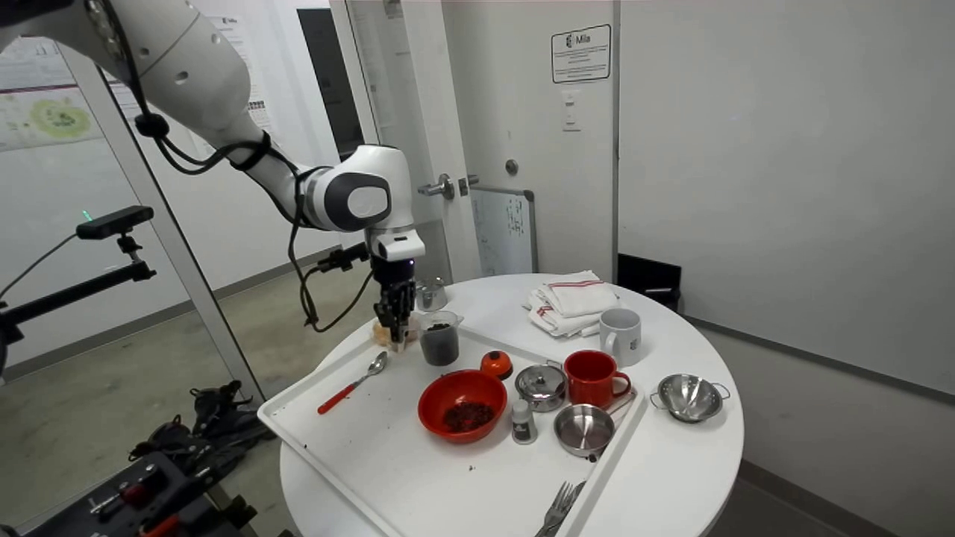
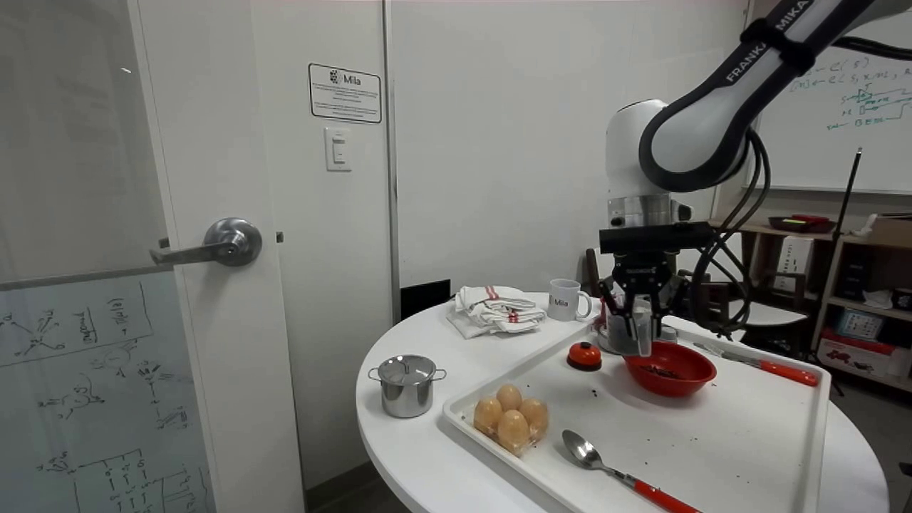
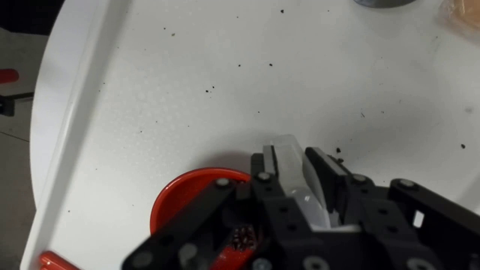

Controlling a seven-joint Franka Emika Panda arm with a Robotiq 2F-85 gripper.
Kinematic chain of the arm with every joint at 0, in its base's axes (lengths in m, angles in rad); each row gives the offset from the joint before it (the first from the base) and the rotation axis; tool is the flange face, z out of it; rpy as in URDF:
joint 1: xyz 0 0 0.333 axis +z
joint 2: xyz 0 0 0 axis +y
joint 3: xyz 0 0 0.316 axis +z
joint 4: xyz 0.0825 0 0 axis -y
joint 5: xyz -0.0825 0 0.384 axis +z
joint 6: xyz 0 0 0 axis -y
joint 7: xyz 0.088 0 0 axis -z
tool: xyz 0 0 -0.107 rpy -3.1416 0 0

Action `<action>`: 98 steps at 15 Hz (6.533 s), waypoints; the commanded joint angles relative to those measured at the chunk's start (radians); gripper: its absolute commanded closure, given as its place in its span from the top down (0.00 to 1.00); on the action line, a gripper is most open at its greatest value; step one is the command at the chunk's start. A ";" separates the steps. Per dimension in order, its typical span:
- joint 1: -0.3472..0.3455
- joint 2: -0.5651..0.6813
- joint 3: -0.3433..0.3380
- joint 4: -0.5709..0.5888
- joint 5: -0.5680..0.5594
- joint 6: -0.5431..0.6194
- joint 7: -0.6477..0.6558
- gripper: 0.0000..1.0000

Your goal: Pour some of the things in the jug into the bowl

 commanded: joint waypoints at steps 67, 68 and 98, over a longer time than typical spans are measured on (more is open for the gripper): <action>-0.435 0.088 -0.114 0.073 1.106 -0.845 -0.536 0.10; -0.437 0.090 -0.116 0.075 1.112 -0.858 -0.537 0.10; -0.155 -0.088 -0.098 -0.003 0.851 -0.398 -0.447 0.10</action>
